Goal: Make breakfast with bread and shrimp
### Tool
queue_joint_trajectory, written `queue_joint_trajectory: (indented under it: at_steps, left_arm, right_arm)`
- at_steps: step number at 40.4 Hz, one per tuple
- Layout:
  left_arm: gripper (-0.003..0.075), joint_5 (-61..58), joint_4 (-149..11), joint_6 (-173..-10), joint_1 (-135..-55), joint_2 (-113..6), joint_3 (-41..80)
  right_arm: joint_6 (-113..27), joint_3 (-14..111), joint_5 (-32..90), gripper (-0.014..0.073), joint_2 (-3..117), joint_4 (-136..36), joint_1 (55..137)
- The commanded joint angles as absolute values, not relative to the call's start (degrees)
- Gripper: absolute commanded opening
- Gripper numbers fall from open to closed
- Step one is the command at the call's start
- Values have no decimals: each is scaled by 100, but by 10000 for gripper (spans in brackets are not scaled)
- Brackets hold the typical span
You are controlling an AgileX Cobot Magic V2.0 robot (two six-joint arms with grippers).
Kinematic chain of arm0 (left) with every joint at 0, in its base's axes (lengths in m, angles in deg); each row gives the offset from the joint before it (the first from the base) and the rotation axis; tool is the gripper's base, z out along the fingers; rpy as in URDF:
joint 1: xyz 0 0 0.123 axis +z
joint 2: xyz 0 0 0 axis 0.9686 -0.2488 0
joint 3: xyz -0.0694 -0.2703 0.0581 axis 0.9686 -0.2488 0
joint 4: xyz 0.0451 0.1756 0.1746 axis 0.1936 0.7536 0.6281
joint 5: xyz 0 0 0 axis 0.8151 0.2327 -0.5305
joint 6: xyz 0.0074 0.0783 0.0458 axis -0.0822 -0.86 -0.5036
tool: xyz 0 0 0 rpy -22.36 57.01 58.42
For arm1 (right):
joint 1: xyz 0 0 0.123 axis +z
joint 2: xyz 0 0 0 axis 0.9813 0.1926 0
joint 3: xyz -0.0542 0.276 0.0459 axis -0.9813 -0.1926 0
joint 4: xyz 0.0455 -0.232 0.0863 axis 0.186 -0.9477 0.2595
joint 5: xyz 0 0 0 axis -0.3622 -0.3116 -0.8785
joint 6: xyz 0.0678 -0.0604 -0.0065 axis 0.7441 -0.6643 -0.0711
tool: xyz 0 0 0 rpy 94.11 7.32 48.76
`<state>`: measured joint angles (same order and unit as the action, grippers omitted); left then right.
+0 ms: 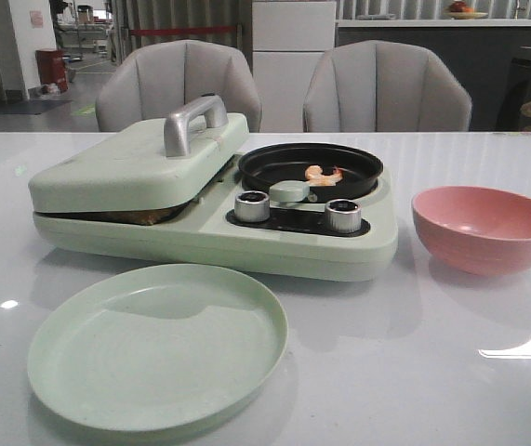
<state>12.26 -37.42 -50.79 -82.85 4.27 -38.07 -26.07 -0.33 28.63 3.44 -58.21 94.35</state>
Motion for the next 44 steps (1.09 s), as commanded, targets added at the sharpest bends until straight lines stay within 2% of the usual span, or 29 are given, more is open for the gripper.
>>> queue_joint_trajectory:
  at_steps: [1,13,19,28,44]
  left_arm:
    - [33,1701,-3793,-5075,-8325,558,-3989]
    - [33,1701,-3793,-5075,-8325,558,-3989]
    - [33,1701,-3793,-5075,-8325,558,-3989]
    - [33,1701,-3793,-5075,-8325,546,-3989]
    - [33,1701,-3793,-5075,-8325,546,-3989]
  right_arm:
    - [-2660,125,3349,-33,395,-5989,9419]
    - [-2484,-406,3674,-33,313,-6085,8983]
    - [-2164,-804,3718,-33,-197,-6330,8754]
    - [-2004,-1314,4414,-33,-316,-6488,8868]
    - [-1999,-1301,4476,-33,-316,-6546,8955]
